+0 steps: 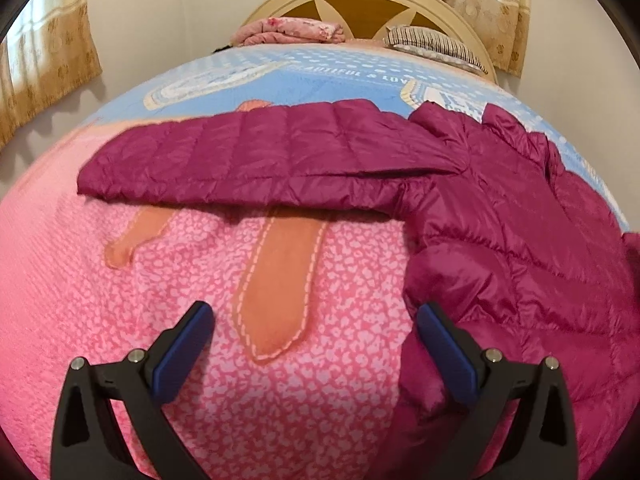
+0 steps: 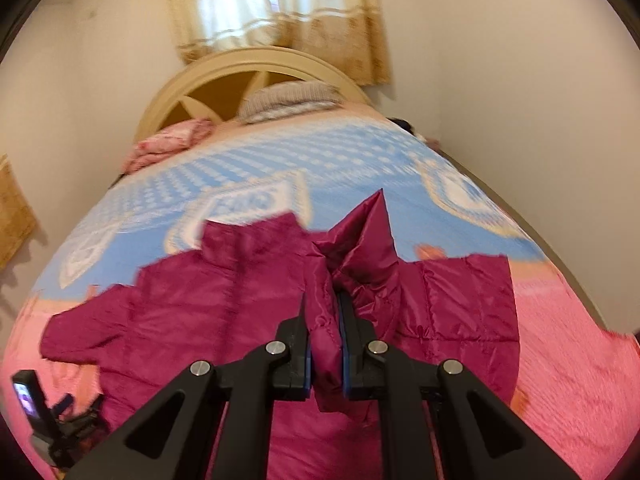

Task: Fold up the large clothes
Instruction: 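Carry the sleeve across the jacket body with the right gripper and release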

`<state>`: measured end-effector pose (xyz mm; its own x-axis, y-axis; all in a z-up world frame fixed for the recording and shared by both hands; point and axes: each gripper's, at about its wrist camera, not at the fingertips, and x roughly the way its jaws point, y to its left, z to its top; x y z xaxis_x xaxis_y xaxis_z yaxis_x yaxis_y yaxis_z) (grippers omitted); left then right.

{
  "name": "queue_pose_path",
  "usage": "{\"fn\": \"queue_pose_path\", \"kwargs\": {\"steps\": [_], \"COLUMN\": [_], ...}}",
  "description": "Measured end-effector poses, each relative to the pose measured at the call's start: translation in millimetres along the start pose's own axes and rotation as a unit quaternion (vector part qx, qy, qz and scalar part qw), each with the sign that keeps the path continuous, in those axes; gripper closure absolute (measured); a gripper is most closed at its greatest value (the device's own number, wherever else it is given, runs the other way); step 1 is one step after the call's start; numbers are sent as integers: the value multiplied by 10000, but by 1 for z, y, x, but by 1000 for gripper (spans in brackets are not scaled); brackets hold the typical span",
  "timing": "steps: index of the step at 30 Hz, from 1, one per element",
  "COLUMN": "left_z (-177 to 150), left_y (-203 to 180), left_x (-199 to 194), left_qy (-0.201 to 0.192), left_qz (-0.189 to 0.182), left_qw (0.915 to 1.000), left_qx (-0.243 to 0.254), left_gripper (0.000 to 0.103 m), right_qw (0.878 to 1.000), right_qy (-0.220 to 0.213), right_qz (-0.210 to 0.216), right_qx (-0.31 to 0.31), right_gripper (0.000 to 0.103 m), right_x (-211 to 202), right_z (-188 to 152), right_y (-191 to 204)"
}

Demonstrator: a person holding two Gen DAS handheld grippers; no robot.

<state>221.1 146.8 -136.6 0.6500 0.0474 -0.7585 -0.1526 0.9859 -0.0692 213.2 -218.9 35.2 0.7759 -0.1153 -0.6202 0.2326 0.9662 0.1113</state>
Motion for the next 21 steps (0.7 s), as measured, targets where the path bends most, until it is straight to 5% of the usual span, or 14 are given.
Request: {"fn": "queue_pose_path", "kwargs": {"steps": [7, 17, 19, 21], "left_z": [-2, -6, -6, -6], "left_y": [3, 18, 19, 21], "left_x": [-1, -10, -10, -11], "left_qy": [-27, -101, -103, -112], "left_qz": [-113, -344, -351, -374], "left_qw": [9999, 9990, 9990, 9989], "left_qx": [-115, -267, -264, -274], "left_gripper": [0, 0, 0, 0], "right_qw": [9949, 9696, 9655, 9588], "right_qy": [195, 1317, 1454, 1684], "right_qz": [896, 1901, 1981, 2030], "right_qx": [-423, -796, -859, -1053], "right_gripper": [94, 93, 90, 75], "right_x": [42, 119, 127, 135], "right_z": [0, -69, -81, -91], "right_y": [104, 203, 211, 221]}}
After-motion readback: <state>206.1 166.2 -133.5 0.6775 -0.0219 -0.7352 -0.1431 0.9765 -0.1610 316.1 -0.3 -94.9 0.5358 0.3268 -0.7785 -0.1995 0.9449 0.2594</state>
